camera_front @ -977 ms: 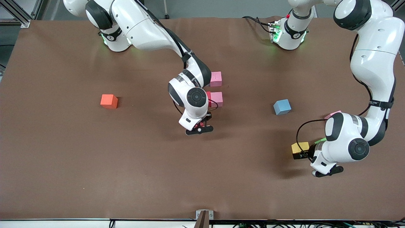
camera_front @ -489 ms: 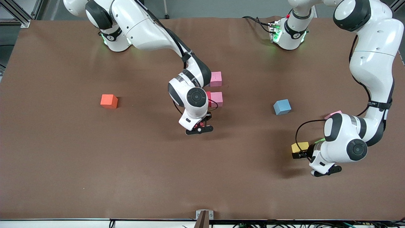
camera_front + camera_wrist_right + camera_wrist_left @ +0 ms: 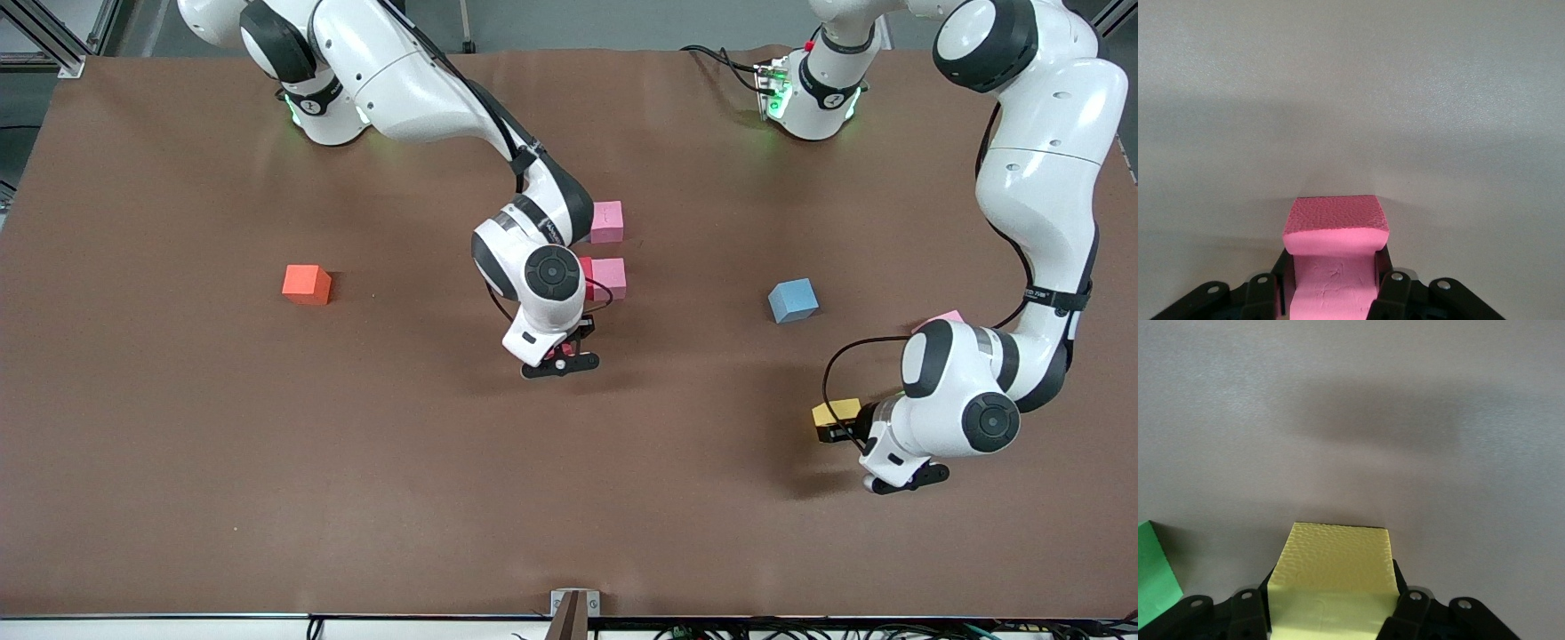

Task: Arrange 11 blocks into digit 3
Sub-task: 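Carry the yellow cube with the left gripper while the right gripper places red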

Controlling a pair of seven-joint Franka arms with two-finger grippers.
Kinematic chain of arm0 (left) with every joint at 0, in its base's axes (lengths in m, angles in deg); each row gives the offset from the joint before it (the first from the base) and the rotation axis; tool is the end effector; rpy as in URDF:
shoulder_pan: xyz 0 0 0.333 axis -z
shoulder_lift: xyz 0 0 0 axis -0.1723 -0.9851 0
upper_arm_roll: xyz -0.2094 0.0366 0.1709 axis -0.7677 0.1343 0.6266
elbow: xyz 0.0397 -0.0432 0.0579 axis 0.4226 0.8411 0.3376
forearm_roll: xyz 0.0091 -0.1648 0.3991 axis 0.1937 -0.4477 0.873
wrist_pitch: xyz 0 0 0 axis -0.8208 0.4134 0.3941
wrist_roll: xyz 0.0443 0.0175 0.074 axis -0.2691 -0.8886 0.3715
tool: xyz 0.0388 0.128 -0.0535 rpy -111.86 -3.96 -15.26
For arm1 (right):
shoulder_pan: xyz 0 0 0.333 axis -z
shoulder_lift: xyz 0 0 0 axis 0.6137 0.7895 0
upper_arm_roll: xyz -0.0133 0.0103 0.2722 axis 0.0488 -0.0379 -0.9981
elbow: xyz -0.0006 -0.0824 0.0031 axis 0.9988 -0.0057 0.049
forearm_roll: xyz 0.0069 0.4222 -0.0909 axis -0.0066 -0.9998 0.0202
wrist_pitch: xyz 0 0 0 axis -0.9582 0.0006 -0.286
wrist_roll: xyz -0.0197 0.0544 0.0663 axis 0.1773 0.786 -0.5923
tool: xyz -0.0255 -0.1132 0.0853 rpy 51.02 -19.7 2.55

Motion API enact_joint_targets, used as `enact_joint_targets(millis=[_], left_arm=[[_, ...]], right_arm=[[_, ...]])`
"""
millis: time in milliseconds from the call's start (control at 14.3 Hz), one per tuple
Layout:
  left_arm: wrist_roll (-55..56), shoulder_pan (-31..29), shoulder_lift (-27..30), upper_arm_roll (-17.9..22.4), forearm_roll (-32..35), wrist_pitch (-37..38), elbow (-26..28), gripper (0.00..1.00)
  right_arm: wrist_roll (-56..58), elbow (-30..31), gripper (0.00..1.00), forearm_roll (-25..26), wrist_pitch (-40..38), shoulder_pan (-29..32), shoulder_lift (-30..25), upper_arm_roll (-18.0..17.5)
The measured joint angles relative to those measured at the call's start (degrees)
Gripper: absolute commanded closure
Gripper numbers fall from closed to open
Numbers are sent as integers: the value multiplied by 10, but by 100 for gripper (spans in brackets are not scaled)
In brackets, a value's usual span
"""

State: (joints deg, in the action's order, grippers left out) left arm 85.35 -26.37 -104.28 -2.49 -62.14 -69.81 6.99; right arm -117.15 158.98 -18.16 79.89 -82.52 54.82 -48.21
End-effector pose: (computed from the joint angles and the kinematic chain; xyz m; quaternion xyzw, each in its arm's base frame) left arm 0.7159 -0.0746 0.1130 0.9927 0.0963 -0.0665 0.0290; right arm 0.5583 0.4959 0.1406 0.9965 0.0752 -0.0320 0.0189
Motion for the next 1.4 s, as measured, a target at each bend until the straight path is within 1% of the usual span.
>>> enact_joint_targets(millis=[140,349,558,698,768,907,1047,1186,1396], left_arm=[[24,4,3,-2,0,15,-4,95],[86,4,21,-14,0,40,-11,95],[157,4,51,-40,0,69,-13,93],[251,2,64,-73,0,112,-12,93],[309,2,67,-93,0,130,-12,91],[445,3,68,-130,0,143,-9,91],[565,8,68,-156,0,144,-2,91],[656,22,68,-167,0,138,4,91],[793,59,67,-168,0,99,21,92]], right_arm=[[4,2,0,0,0,0,0,1],[19,3,0,0,1,2,0,2],[24,3,0,0,1,3,0,3],[25,3,0,0,1,3,0,3],[27,3,0,0,2,3,0,4],[34,2,0,0,2,5,-3,5],[35,1,0,0,1,9,-17,5],[39,0,0,-4,-14,19,-38,4],[66,-1,0,-19,-65,53,-86,6]])
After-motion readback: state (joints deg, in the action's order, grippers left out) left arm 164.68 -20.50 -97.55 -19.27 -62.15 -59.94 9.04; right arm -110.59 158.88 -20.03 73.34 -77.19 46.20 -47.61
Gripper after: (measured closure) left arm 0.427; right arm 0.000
